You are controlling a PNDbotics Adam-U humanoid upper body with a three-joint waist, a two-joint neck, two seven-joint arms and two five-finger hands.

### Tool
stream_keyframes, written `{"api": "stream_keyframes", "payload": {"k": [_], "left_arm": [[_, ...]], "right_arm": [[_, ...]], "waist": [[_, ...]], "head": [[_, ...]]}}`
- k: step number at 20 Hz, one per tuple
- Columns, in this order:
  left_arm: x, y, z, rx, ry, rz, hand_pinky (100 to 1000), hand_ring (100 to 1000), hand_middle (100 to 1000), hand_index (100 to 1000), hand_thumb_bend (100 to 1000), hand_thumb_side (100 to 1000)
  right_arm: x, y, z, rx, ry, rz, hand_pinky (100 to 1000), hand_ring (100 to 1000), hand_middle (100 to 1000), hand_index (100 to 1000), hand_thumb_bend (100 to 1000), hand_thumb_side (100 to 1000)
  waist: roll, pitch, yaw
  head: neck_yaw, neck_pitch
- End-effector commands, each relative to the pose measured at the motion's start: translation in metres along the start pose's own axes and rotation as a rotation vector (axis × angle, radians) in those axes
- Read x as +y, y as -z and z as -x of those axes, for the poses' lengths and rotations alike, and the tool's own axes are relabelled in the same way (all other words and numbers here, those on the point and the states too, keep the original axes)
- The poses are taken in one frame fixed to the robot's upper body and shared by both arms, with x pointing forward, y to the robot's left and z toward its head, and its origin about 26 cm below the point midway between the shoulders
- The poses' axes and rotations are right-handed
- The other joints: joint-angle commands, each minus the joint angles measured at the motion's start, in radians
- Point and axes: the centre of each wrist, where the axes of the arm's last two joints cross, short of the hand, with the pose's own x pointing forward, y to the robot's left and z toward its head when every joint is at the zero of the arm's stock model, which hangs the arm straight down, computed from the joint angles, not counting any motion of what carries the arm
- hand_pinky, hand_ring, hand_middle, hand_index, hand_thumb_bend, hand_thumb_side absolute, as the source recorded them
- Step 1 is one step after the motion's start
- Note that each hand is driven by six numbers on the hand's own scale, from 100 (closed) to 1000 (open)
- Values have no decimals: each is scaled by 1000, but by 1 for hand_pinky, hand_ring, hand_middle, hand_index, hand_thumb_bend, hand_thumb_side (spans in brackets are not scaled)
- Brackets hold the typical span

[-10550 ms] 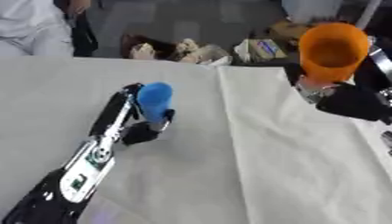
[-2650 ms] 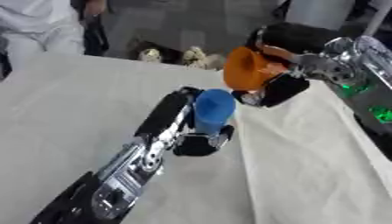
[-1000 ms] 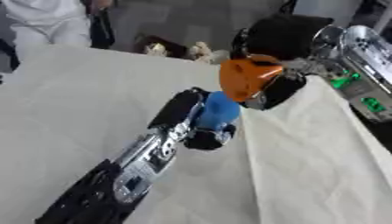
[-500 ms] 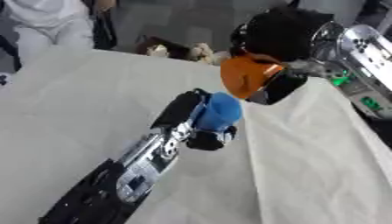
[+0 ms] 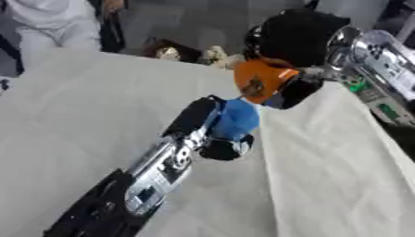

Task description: Pour the contents of one cup into another cup.

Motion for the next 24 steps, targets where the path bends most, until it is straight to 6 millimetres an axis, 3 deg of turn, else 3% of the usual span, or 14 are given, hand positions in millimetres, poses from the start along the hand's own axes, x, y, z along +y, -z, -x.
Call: {"api": "stream_keyframes", "payload": {"k": [1, 16, 24], "left_arm": [[9, 1, -14, -31, -21, -18, 218, 352, 506, 338, 100, 266], [8, 2, -15, 15, -110, 5, 216, 350, 505, 333, 100, 263], [9, 2, -15, 36, -140, -4, 216, 350, 505, 332, 100, 273]], "right_arm": [[-4, -5, 9, 31, -43, 17, 281, 519, 609, 628, 100, 490], [-3, -6, 9, 22, -81, 42, 284, 528, 623, 632, 100, 482], [-13, -13, 2, -20, -241, 91, 290, 558, 682, 651, 100, 462]], "waist": [[-4, -38, -1], [-5, -37, -1], [-6, -37, -4]], "head": [[-1, -5], [7, -10], [10, -14]]}}
